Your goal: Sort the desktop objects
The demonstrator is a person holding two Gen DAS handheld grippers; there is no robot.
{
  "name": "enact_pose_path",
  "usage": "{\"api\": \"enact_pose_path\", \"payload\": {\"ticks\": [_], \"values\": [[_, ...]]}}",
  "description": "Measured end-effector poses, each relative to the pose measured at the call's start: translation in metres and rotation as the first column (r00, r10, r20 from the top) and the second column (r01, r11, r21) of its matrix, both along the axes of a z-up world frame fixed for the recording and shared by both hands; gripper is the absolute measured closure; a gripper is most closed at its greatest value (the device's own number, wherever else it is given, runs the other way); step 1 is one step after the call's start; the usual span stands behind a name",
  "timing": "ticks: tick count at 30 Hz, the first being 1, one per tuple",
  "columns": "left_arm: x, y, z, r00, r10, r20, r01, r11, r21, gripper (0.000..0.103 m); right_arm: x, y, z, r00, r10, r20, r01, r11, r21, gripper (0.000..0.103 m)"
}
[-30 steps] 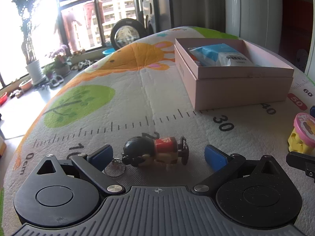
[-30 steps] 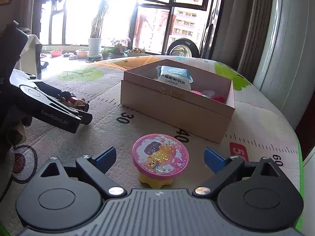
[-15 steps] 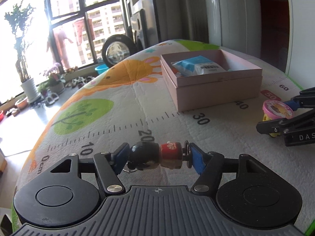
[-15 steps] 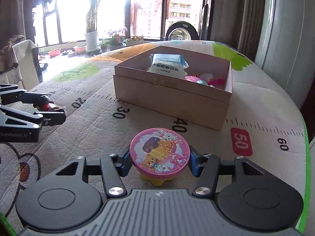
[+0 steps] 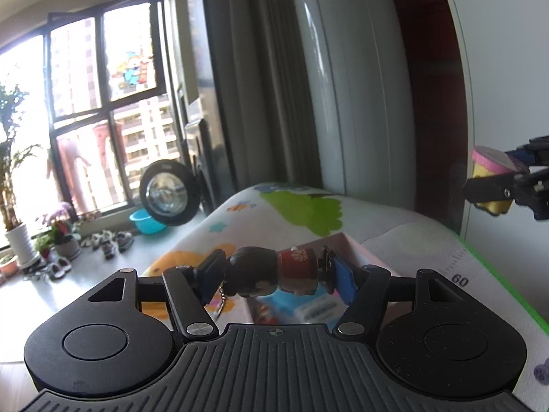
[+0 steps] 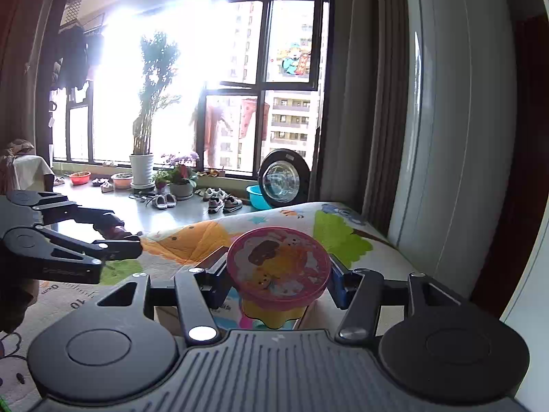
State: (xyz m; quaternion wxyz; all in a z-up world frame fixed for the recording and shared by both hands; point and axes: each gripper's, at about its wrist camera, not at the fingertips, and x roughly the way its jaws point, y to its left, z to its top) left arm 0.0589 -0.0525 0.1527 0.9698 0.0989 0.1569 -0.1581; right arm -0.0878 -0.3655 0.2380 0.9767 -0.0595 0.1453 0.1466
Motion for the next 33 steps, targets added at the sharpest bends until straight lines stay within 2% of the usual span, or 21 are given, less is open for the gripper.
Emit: {"api": "enact_pose_path", "payload": {"ticks": [2, 3, 4, 7, 8, 11, 14, 16, 19, 22, 24, 28, 33], "values": [[0.035, -0.020, 0.005, 0.999, -0.033, -0.010, 0.032, 0.998, -0.058, 0.031, 0.011, -0.003, -0.004, 1.000, -0.013, -0.011, 0.013, 1.000, 0.004, 0.047], [0.051, -0.030, 0.005, 0.999, -0.044, -0.023, 0.042, 0.997, -0.059, 0.027, 0.020, -0.005, -0.006, 0.999, -0.022, -0.025, 0.023, 1.000, 0.007, 0.047], [0.067, -0.039, 0.004, 0.998, -0.041, -0.043, 0.039, 0.998, -0.043, 0.019, 0.027, -0.006, -0.010, 0.999, -0.030, -0.038, 0.031, 0.999, 0.011, 0.047], [0.083, -0.038, -0.008, 0.997, 0.001, -0.071, -0.002, 1.000, -0.014, 0.012, 0.045, -0.008, -0.021, 0.996, -0.042, -0.075, 0.044, 0.999, 0.023, 0.047], [0.080, -0.031, -0.015, 0.997, 0.013, -0.080, -0.014, 1.000, -0.011, 0.008, 0.050, -0.009, -0.024, 0.995, -0.040, -0.088, 0.042, 0.999, 0.027, 0.047], [0.062, -0.005, -0.038, 0.993, 0.058, -0.101, -0.058, 0.998, 0.004, 0.007, 0.067, -0.005, -0.033, 0.991, -0.019, -0.132, 0.025, 0.999, 0.041, 0.047], [0.046, 0.018, -0.062, 0.981, 0.086, -0.172, -0.088, 0.996, -0.006, 0.007, 0.088, 0.010, -0.038, 0.989, -0.003, -0.147, 0.009, 0.999, 0.041, 0.047], [0.038, 0.027, -0.076, 0.970, 0.103, -0.219, -0.108, 0.994, -0.011, 0.007, 0.105, 0.026, -0.040, 0.992, -0.003, -0.129, 0.006, 1.000, 0.023, 0.047], [0.028, 0.036, -0.090, 0.964, 0.128, -0.234, -0.133, 0.991, -0.007, 0.006, 0.129, 0.053, -0.044, 0.998, -0.016, -0.055, 0.015, 1.000, -0.014, 0.047], [0.013, 0.043, -0.097, 0.961, 0.169, -0.219, -0.170, 0.985, 0.012, 0.002, 0.153, 0.066, -0.047, 0.997, -0.025, -0.078, 0.026, 1.000, 0.005, 0.039], [0.004, 0.048, -0.102, 0.958, 0.204, -0.202, -0.201, 0.979, 0.034, 0.000, 0.153, 0.064, -0.047, 0.994, -0.033, -0.107, 0.038, 0.998, 0.047, 0.038], [-0.011, 0.056, -0.114, 0.954, 0.226, -0.197, -0.219, 0.974, 0.056, 0.000, 0.124, 0.053, -0.057, 0.991, -0.036, -0.125, 0.047, 0.996, 0.080, 0.022], [-0.024, 0.060, -0.125, 0.942, 0.205, -0.264, -0.214, 0.977, -0.006, 0.000, 0.063, 0.050, -0.080, 0.982, 0.003, -0.190, 0.011, 0.997, 0.075, 0.013]]}}
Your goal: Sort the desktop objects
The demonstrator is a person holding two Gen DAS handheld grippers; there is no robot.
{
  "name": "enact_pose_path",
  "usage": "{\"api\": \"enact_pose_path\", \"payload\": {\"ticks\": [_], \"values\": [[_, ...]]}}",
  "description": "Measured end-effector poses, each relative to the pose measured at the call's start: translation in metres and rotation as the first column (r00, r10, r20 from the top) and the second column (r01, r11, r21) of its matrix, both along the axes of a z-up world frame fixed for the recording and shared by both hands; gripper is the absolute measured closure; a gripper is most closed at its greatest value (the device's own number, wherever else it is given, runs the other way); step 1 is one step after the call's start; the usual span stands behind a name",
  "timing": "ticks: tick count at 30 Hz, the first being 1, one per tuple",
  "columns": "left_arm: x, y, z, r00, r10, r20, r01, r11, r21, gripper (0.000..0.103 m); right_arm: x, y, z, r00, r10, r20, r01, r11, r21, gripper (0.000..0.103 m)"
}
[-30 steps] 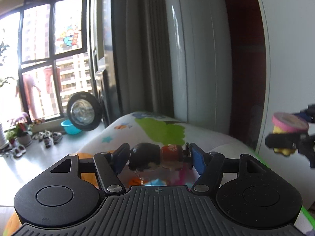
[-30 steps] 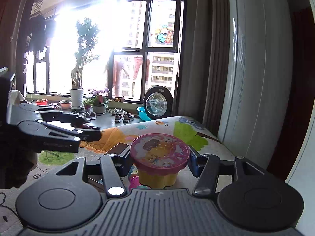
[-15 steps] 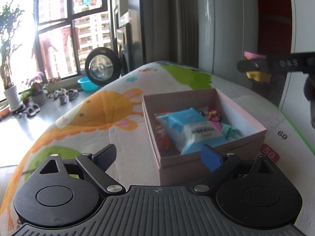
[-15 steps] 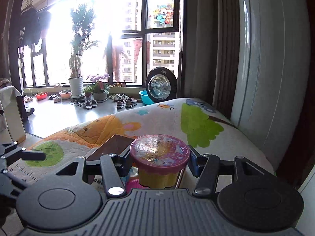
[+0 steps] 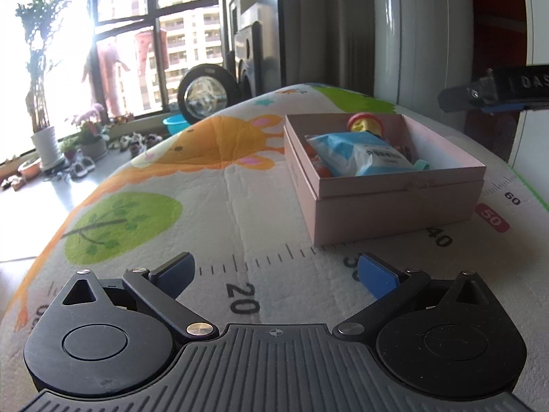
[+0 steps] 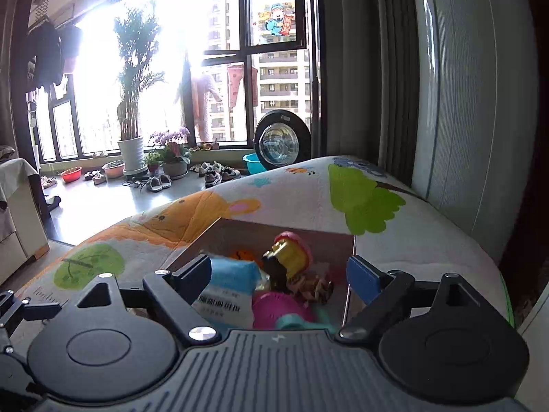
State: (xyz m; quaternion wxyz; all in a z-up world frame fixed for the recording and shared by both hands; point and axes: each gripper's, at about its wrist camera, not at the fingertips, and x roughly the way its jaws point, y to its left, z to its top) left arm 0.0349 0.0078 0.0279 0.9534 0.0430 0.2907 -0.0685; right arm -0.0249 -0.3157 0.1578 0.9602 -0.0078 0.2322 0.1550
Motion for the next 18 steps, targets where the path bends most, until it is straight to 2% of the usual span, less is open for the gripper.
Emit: {"api": "enact_pose_path", "payload": {"ticks": [2, 4, 7, 10, 13, 16, 18], "values": [[-0.008, -0.002, -0.005, 1.000, -0.004, -0.017, 0.004, 1.000, -0.002, 0.000, -0.023, 0.003, -0.013, 0.999, 0.015, -0.043, -0.014, 1.000, 0.008, 0.004], [-0.015, -0.006, -0.009, 1.000, 0.001, -0.024, -0.001, 1.000, 0.010, 0.000, -0.043, 0.007, -0.028, 0.996, 0.023, -0.081, -0.022, 1.000, 0.010, 0.000], [-0.022, -0.012, -0.016, 0.999, 0.031, -0.013, -0.031, 0.999, 0.036, 0.000, -0.059, 0.014, -0.053, 0.991, 0.018, -0.135, -0.020, 1.000, -0.015, 0.000], [-0.022, -0.014, -0.019, 0.998, 0.066, -0.009, -0.066, 0.997, 0.051, 0.000, -0.054, 0.019, -0.074, 0.975, 0.001, -0.222, -0.009, 0.999, -0.034, 0.000], [-0.017, -0.015, -0.019, 0.994, 0.106, -0.009, -0.105, 0.994, 0.037, 0.000, -0.039, 0.021, -0.088, 0.959, -0.038, -0.280, 0.020, 0.997, -0.069, 0.000], [-0.003, -0.019, -0.027, 0.989, 0.119, -0.092, -0.116, 0.992, 0.040, 0.000, -0.027, 0.022, -0.092, 0.956, -0.075, -0.284, 0.047, 0.994, -0.102, 0.000], [0.000, -0.018, -0.029, 0.986, 0.133, -0.101, -0.132, 0.991, 0.025, 0.000, -0.020, 0.023, -0.095, 0.955, -0.106, -0.278, 0.068, 0.987, -0.143, 0.000]]}}
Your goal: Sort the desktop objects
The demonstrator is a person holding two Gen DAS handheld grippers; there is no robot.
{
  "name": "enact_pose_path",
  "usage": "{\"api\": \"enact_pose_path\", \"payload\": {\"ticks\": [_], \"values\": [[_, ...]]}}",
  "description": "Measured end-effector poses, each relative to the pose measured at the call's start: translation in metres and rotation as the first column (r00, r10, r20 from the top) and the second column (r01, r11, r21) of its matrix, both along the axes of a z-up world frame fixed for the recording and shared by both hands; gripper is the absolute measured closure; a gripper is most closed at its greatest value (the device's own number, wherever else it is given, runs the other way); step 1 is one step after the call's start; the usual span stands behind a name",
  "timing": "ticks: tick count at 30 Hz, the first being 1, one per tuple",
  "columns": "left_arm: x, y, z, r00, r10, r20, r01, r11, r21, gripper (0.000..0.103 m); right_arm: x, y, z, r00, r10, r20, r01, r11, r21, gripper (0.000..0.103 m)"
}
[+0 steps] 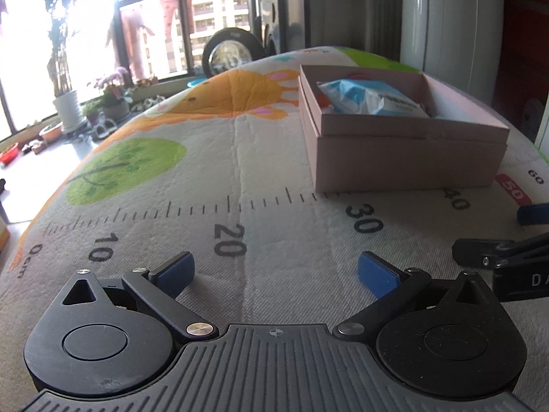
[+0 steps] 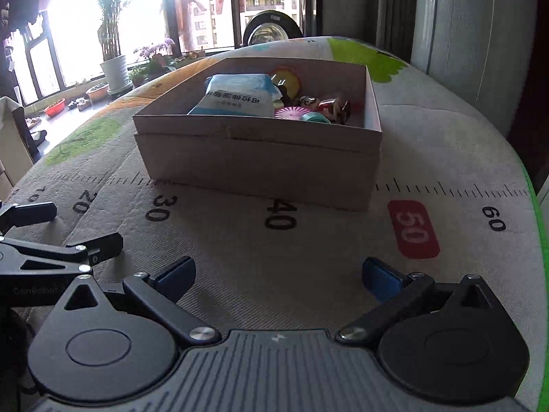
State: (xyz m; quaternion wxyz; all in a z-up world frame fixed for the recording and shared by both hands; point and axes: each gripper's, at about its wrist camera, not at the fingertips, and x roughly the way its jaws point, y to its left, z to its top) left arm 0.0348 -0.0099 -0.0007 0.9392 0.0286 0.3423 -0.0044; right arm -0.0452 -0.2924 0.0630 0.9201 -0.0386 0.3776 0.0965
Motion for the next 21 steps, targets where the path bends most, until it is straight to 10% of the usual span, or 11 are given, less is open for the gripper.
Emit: {"api": "enact_pose_path", "payload": {"ticks": [21], "values": [[0.000, 0.000, -0.004, 0.999, 0.035, 0.003, -0.035, 0.999, -0.034, 0.000, -0.007, -0.006, -0.005, 0.996, -0.011, 0.083, 0.010, 1.000, 0.014, 0.000]]}}
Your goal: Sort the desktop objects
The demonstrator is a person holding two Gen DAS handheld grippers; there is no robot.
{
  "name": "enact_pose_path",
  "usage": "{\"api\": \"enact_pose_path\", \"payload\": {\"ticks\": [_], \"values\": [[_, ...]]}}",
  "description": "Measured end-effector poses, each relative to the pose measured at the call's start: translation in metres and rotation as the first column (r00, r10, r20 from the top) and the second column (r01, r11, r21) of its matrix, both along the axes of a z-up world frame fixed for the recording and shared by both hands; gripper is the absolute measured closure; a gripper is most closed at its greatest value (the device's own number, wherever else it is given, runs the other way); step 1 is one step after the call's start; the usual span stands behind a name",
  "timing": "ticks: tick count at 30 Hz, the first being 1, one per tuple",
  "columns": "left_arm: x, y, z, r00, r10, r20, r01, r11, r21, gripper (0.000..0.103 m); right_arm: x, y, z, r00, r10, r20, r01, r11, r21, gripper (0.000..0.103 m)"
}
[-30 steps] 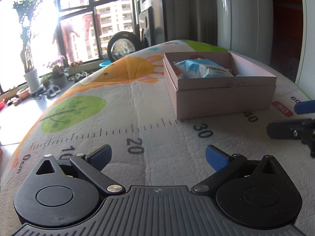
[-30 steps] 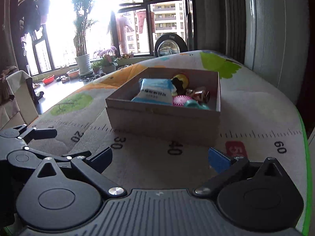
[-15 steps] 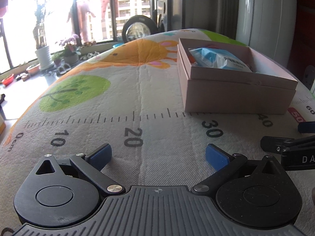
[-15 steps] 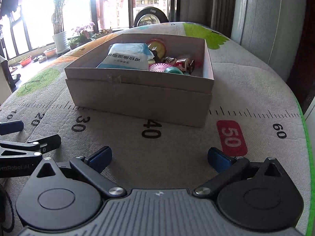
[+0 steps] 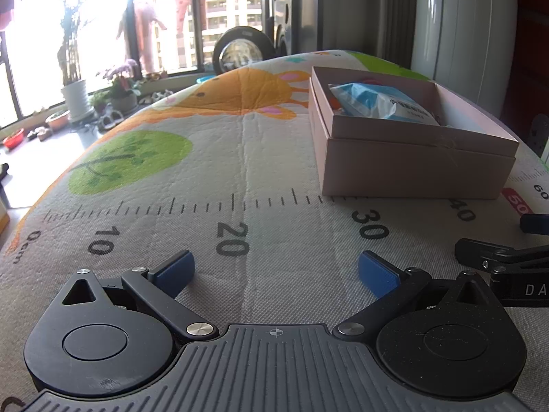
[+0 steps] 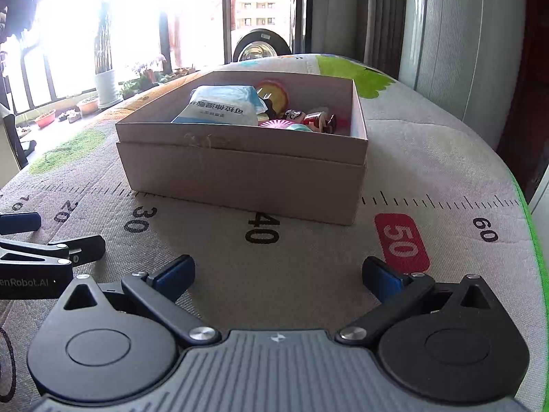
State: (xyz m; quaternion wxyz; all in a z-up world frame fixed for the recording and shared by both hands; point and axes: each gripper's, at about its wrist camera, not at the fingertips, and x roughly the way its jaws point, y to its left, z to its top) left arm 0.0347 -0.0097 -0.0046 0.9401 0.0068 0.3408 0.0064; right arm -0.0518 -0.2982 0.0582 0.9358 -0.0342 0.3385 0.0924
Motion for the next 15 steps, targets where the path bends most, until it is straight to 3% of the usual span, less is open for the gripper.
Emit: {"api": "enact_pose_path", "payload": {"ticks": [15], "values": [[-0.0003, -0.0001, 0.0001, 1.000, 0.000, 0.000, 0.000, 1.000, 0.000, 0.000, 0.0019, -0.0002, -0.0005, 1.000, 0.000, 0.000, 0.000, 1.000, 0.002, 0.000]]}}
